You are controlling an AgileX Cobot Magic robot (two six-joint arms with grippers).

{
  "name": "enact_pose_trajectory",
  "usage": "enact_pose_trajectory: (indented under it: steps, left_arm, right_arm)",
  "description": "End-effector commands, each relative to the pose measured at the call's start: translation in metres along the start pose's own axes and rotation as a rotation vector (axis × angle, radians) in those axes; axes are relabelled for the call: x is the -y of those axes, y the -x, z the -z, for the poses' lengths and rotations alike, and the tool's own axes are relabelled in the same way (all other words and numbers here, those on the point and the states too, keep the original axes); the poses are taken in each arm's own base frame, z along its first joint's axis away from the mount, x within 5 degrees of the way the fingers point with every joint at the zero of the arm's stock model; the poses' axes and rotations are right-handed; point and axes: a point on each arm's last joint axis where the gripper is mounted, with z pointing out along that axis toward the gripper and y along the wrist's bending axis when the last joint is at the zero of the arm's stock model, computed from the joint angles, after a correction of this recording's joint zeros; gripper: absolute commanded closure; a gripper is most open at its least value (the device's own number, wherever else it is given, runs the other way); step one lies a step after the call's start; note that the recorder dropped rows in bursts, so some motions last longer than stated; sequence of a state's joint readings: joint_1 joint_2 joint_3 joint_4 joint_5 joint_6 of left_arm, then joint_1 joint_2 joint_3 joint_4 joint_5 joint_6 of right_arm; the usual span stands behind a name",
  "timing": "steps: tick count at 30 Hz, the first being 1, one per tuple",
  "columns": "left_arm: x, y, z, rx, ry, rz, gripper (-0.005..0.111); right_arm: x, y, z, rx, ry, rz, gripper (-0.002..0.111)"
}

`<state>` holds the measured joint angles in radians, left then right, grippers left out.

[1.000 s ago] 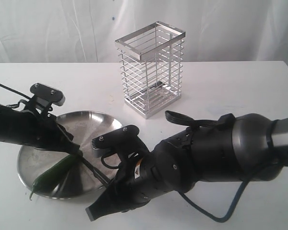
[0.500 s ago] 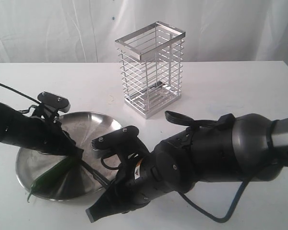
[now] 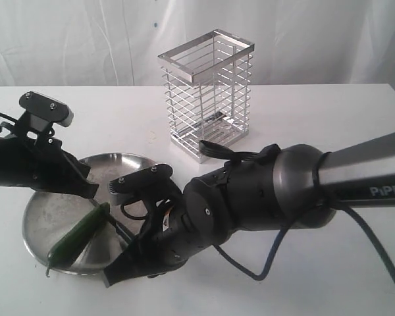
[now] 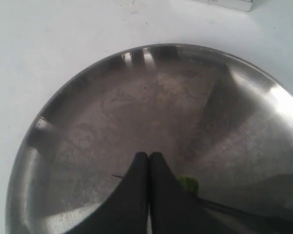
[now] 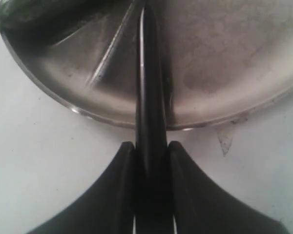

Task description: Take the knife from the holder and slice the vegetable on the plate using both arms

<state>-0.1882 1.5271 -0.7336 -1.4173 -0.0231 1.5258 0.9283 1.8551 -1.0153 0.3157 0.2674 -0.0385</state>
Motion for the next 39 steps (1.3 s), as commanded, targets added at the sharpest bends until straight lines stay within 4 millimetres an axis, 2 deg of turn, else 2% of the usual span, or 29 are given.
enact_pose_trajectory:
  steps: [1, 7, 15, 20, 27, 31, 39]
  left_arm:
    - [0.003, 0.001, 0.003, 0.011, -0.017, 0.021, 0.107]
    - [0.005, 0.001, 0.003, 0.013, -0.041, 0.023, 0.107]
    - [0.008, 0.001, 0.003, 0.017, -0.076, 0.023, 0.107]
    - [0.008, -0.006, -0.007, -0.022, -0.084, 0.028, 0.107]
    - [0.008, -0.010, -0.012, -0.043, -0.087, 0.033, 0.107]
    - [0.008, -0.010, -0.012, -0.043, -0.087, 0.033, 0.107]
    - [-0.001, -0.014, -0.017, -0.072, -0.001, 0.033, 0.107]
  right_arm:
    - [0.001, 0.004, -0.003, 0.024, -0.003, 0.014, 0.108]
    - [0.000, 0.005, -0.003, 0.028, -0.003, 0.014, 0.108]
    - [-0.004, 0.017, -0.001, 0.022, 0.006, 0.035, 0.108]
    - [-0.005, 0.021, 0.000, 0.023, 0.008, 0.046, 0.108]
    - [-0.002, 0.012, -0.015, -0.040, -0.005, 0.049, 0.108]
    - [-0.002, 0.012, -0.017, -0.043, -0.006, 0.049, 0.108]
    - [-0.004, 0.019, -0.014, -0.037, -0.001, 0.060, 0.108]
